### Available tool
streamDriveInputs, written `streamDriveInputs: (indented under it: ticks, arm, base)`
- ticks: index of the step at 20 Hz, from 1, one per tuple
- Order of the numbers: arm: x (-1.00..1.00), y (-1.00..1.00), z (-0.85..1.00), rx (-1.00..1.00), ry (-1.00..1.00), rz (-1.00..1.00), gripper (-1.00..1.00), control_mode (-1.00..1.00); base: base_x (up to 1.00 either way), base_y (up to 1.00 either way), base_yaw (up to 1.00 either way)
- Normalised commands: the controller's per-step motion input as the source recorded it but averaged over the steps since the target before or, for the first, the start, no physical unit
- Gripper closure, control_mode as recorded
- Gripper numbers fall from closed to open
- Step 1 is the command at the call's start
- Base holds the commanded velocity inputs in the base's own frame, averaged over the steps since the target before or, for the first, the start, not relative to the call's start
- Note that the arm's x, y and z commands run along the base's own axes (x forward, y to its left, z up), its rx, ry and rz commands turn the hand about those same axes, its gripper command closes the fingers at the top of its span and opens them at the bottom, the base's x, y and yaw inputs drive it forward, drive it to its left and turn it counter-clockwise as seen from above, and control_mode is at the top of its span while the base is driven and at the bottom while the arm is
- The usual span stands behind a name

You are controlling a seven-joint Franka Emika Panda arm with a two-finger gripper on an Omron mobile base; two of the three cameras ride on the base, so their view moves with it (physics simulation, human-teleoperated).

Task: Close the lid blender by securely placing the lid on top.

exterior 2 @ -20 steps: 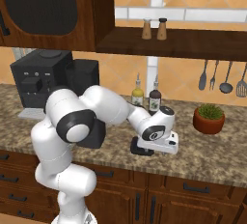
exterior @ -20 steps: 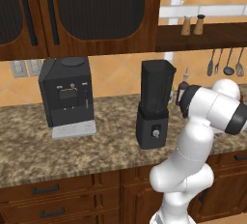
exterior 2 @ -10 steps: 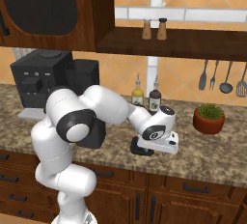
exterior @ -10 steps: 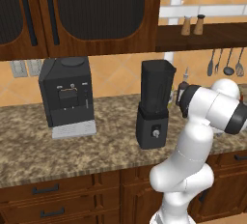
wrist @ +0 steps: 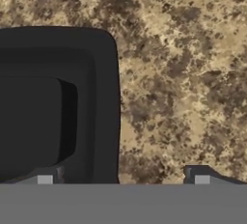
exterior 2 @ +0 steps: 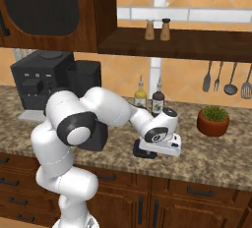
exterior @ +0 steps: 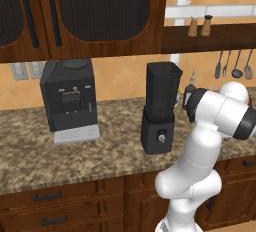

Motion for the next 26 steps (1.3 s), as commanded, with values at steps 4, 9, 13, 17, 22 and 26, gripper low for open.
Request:
streamDriveInputs:
  ticks: [4,9,13,17,22,26]
  arm:
    - [0.0,0.18,-0.07,0.0,0.0,0.0,1.0,-1.0]
    - [0.0,0.17,-0.01,0.0,0.0,0.0,1.0,-1.0]
    - [0.0,0.16,0.0,0.0,0.0,0.0,1.0,-1.0]
    - [0.0,0.03,0.1,0.0,0.0,0.0,1.0,-1.0]
    - [-0.02,0.0,0.46,0.02,-0.03,0.0,1.0,-1.0]
    - [-0.01,0.0,0.73,0.01,-0.01,-0.01,1.0,-1.0]
  base:
    - [0.0,0.0,0.0]
    - [0.0,0.0,0.0]
    - [0.0,0.0,0.0]
    - [0.0,0.0,0.0]
    - [0.0,0.0,0.0]
    - [0.0,0.0,0.0]
